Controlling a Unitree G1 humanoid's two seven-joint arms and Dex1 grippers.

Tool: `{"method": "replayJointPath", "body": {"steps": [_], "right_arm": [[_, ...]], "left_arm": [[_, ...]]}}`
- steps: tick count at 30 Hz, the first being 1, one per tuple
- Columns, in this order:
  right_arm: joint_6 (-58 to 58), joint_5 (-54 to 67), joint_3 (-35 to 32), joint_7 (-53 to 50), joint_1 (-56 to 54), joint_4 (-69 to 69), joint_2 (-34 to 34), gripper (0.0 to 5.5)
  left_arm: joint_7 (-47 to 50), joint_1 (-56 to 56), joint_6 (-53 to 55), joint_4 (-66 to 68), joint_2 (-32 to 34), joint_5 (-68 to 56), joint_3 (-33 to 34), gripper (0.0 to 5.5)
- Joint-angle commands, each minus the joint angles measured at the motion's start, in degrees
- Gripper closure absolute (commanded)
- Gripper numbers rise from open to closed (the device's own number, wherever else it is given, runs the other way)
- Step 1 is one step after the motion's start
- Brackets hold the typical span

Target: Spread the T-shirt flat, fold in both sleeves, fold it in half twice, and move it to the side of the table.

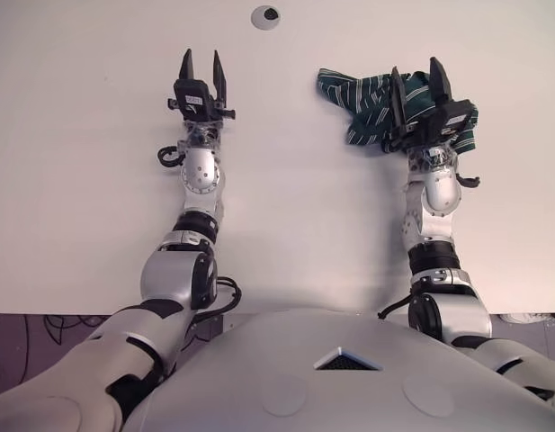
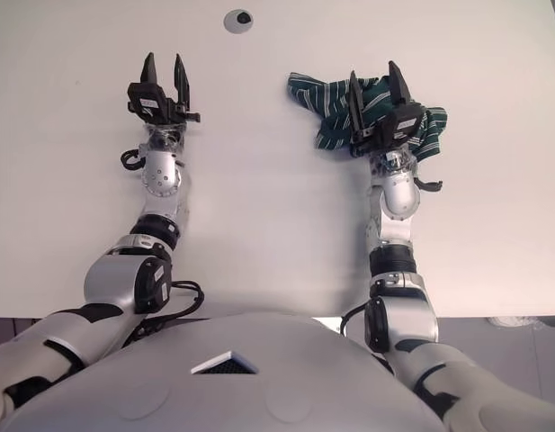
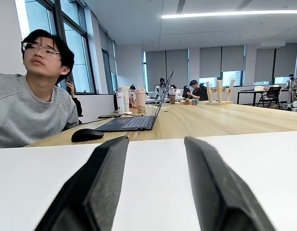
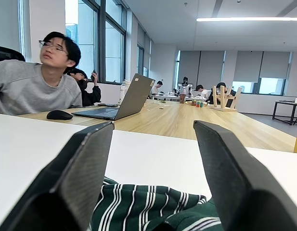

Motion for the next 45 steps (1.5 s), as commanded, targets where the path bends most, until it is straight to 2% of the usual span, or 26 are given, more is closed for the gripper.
{"method": "replayJointPath", "body": {"steps": [1, 3, 7, 11, 21, 29, 31, 34, 38, 40, 42, 45], "right_arm": [[-0.31, -0.20, -0.33, -0.10, -0.99, 0.94, 0.46, 2.46], [-0.38, -0.19, -0.26, 0.02, -1.16, 1.09, 0.44, 2.46], [0.41, -0.85, -0.08, -0.09, -0.81, 0.56, -0.24, 2.46], [2.17, -4.70, -1.61, -2.74, 0.34, -0.87, -4.92, 2.46], [10.96, -2.10, -11.38, -10.30, 2.42, -5.61, -11.04, 2.46], [12.90, -2.91, -11.91, -11.86, 1.89, -5.23, -10.73, 2.46], [13.99, -5.36, -10.92, -12.76, 1.85, -3.78, -11.54, 2.46], [18.52, -16.53, -4.70, -13.97, 2.19, 0.43, -15.99, 2.46], [22.06, -24.70, 4.03, -7.44, 1.81, 2.50, -20.25, 2.46], [21.32, -24.26, 5.94, -3.95, 2.02, 0.37, -21.32, 2.46], [21.64, -19.86, 7.61, 3.99, 4.56, -6.15, -22.63, 2.46], [24.22, -11.12, 9.97, 16.66, 11.29, -20.56, -25.47, 2.46]], "left_arm": [[0.83, -0.98, -0.70, 1.36, -0.53, 0.27, -0.05, 3.41], [1.09, -1.16, -0.77, 1.59, -0.44, 0.33, -0.10, 3.41], [-6.52, -1.01, 0.78, 1.87, -1.32, -3.60, 0.47, 3.41], [-11.37, -0.54, 0.53, 1.29, -1.42, -6.08, 1.11, 3.41], [-9.25, -0.93, -0.98, 2.10, 0.69, -3.98, 0.97, 3.41], [-9.06, -1.37, -1.04, 2.61, 0.72, -3.84, 0.95, 3.41], [-9.11, -1.31, -1.04, 2.56, 0.76, -3.81, 0.90, 3.41], [-9.40, -1.26, -0.93, 2.44, 0.90, -3.62, 0.57, 3.41], [-9.40, -1.38, -0.90, 2.22, 1.10, -3.40, 0.26, 3.41], [-9.89, -1.20, -1.13, 1.77, 1.42, -3.03, -0.22, 3.41], [-13.24, -0.37, -1.72, 0.26, 2.34, -3.04, -1.26, 3.41], [-23.36, 1.57, -0.78, -4.27, 3.79, -7.48, -1.69, 3.41]]}}
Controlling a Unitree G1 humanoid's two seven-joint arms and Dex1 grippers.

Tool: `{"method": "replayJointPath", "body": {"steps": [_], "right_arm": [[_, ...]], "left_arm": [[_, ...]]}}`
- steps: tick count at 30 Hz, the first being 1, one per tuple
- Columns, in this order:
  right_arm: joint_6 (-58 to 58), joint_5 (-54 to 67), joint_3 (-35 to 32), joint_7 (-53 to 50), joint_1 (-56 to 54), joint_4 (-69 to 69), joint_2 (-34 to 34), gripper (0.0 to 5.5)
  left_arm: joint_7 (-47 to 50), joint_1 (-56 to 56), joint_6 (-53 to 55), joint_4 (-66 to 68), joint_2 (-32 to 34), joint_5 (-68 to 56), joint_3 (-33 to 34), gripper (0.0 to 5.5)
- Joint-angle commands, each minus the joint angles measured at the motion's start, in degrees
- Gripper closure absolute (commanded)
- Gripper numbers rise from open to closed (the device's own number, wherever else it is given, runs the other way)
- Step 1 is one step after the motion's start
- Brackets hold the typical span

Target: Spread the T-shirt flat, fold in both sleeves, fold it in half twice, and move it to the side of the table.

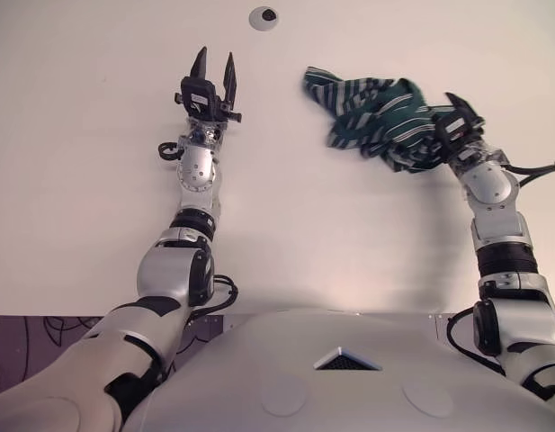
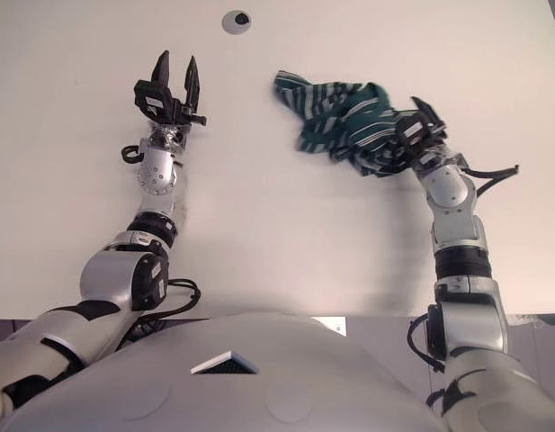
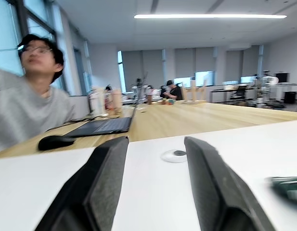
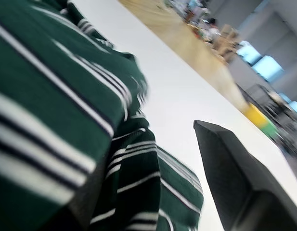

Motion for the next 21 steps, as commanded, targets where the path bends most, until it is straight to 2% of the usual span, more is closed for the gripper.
{"method": "replayJointPath", "body": {"steps": [1, 6, 9, 12, 16, 21], "right_arm": [[5.22, 9.41, 3.37, 15.23, 9.25, -16.88, -4.40, 2.46], [12.55, 14.29, 3.29, 20.00, 15.04, -30.89, -6.22, 2.46], [14.27, 11.74, 3.43, 17.63, 15.20, -30.57, -5.54, 2.46], [14.08, 9.39, 4.28, 15.96, 14.92, -27.28, -4.73, 2.46], [13.64, 9.31, 4.32, 14.92, 14.29, -24.06, -3.84, 2.46], [11.64, 8.61, 3.66, 12.36, 12.98, -21.18, -3.36, 2.46]], "left_arm": [[-11.96, 2.92, 1.07, -6.26, 2.75, -4.88, -0.93, 3.41], [-29.74, 10.86, 8.85, -20.67, 5.00, -11.09, -6.94, 3.41], [-41.24, 19.02, 19.37, -34.18, 7.92, -18.39, -11.27, 3.41], [-48.23, 25.86, 29.01, -47.13, 11.85, -25.07, -13.00, 3.41], [-49.54, 30.12, 33.47, -52.19, 14.13, -22.74, -15.46, 3.41], [-41.05, 29.72, 37.53, -47.71, 12.78, -14.24, -16.45, 3.41]]}}
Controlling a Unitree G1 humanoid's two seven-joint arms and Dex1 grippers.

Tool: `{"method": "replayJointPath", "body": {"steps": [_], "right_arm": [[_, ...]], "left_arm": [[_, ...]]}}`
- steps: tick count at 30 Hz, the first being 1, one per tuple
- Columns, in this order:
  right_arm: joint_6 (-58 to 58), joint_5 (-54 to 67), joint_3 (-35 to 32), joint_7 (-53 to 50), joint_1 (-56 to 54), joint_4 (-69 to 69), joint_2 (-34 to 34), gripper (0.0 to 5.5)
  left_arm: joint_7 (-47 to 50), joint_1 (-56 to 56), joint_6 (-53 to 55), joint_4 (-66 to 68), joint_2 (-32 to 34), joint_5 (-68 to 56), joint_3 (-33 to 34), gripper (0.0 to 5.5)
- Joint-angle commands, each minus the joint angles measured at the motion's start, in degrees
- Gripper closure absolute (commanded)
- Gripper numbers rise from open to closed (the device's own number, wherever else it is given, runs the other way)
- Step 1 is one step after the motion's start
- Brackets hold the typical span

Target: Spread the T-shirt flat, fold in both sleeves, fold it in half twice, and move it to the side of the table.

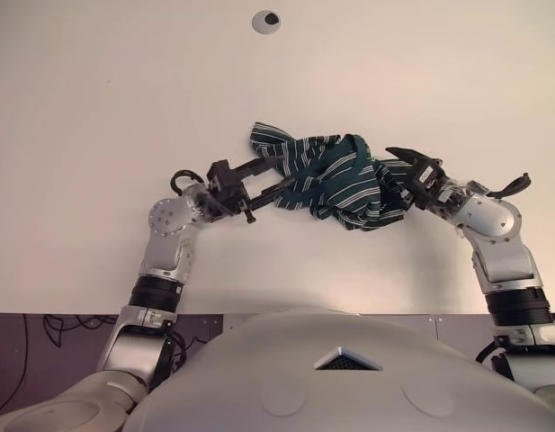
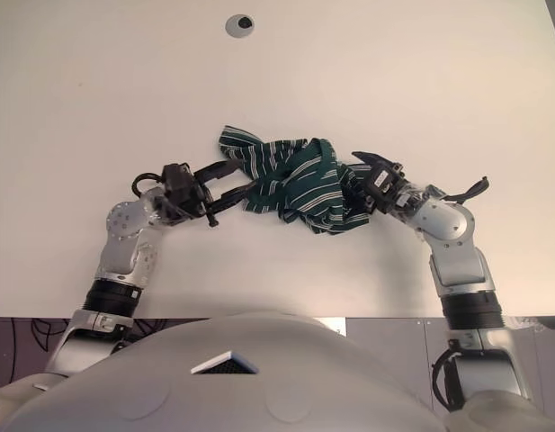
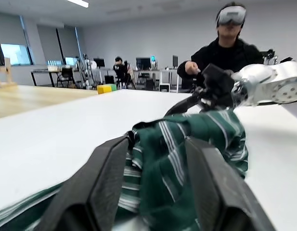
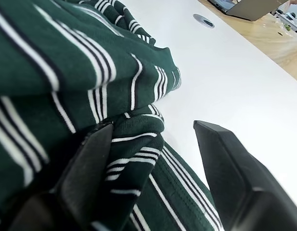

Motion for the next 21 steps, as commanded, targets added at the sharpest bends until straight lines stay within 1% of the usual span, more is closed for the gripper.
{"method": "replayJointPath", "body": {"steps": [1, 6, 9, 14, 17, 21], "right_arm": [[-0.85, -0.96, -0.91, -2.09, -0.96, 2.45, 1.31, 2.46], [-1.62, -0.85, -1.45, -2.55, -0.72, 2.67, 1.59, 2.46], [-1.84, -0.90, -1.41, -2.78, -0.74, 2.72, 1.80, 2.46], [-2.10, -0.82, -1.44, -3.05, -0.74, 2.38, 1.85, 2.46], [-2.22, -0.82, -1.51, -3.21, -0.87, 2.26, 1.89, 2.46], [-2.39, -0.89, -1.51, -3.35, -1.23, 2.36, 1.96, 2.46]], "left_arm": [[3.02, 0.27, 3.24, 1.44, 0.31, 3.79, -0.60, 3.41], [-1.14, 3.44, 0.04, -1.65, 2.78, 2.63, 0.28, 3.41], [-1.51, 4.76, 0.99, -2.74, 3.70, 3.39, -0.13, 3.41], [4.59, 2.98, 10.72, -0.98, 2.89, 6.23, -0.17, 3.41], [3.47, 3.76, 15.38, -3.17, 3.28, 4.90, -1.42, 3.41], [2.42, 4.85, 19.01, -6.97, 3.65, 2.62, -1.47, 3.41]]}}
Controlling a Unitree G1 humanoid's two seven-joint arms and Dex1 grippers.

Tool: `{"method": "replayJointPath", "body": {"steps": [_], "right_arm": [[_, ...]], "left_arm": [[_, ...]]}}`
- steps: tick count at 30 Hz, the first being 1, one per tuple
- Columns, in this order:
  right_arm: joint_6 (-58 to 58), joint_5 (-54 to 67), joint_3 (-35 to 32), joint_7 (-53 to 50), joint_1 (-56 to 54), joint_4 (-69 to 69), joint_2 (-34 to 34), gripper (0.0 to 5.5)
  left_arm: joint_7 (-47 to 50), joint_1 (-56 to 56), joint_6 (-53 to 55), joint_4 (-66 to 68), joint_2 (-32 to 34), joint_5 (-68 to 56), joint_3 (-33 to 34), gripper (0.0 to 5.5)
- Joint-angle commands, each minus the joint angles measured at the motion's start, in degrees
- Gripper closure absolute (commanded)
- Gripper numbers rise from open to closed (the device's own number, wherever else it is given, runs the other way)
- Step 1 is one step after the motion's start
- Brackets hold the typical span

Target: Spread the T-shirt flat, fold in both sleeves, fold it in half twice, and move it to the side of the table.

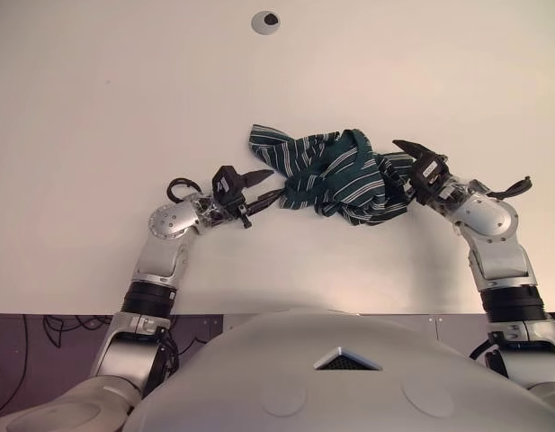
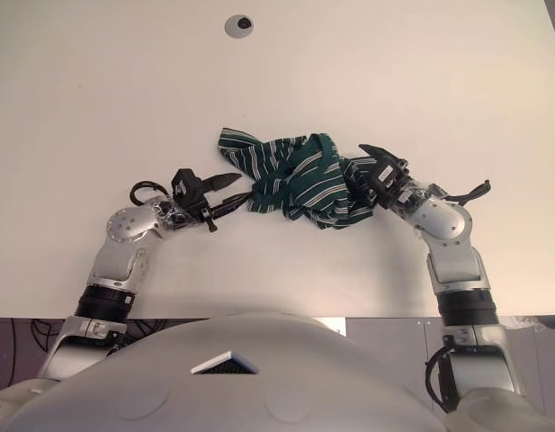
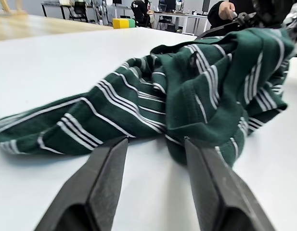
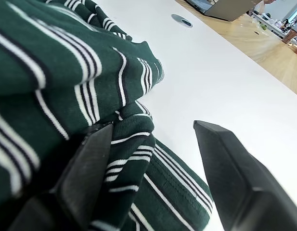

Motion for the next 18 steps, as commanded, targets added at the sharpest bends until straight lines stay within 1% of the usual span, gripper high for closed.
{"method": "replayJointPath", "body": {"steps": [1, 6, 12, 18], "right_arm": [[-0.51, -0.72, -0.45, -0.49, -0.81, -0.01, 0.33, 2.46], [-0.61, -0.77, -0.47, -0.97, -0.71, -0.46, 0.40, 2.46], [-0.38, 0.04, -0.47, -0.97, -0.21, -2.01, 0.53, 2.46], [-0.08, 0.02, -0.55, -1.20, 0.72, -3.38, 0.44, 2.42]], "left_arm": [[-1.34, 2.30, 5.31, -2.24, 0.98, -1.38, -0.81, 3.41], [-2.95, 3.26, 10.41, -6.02, 1.83, -4.77, -0.21, 3.41], [-1.35, 1.51, 14.93, -7.15, 2.75, -1.72, -2.92, 3.41], [-0.09, 1.80, 17.61, -8.43, 3.50, 0.35, -4.89, 4.36]]}}
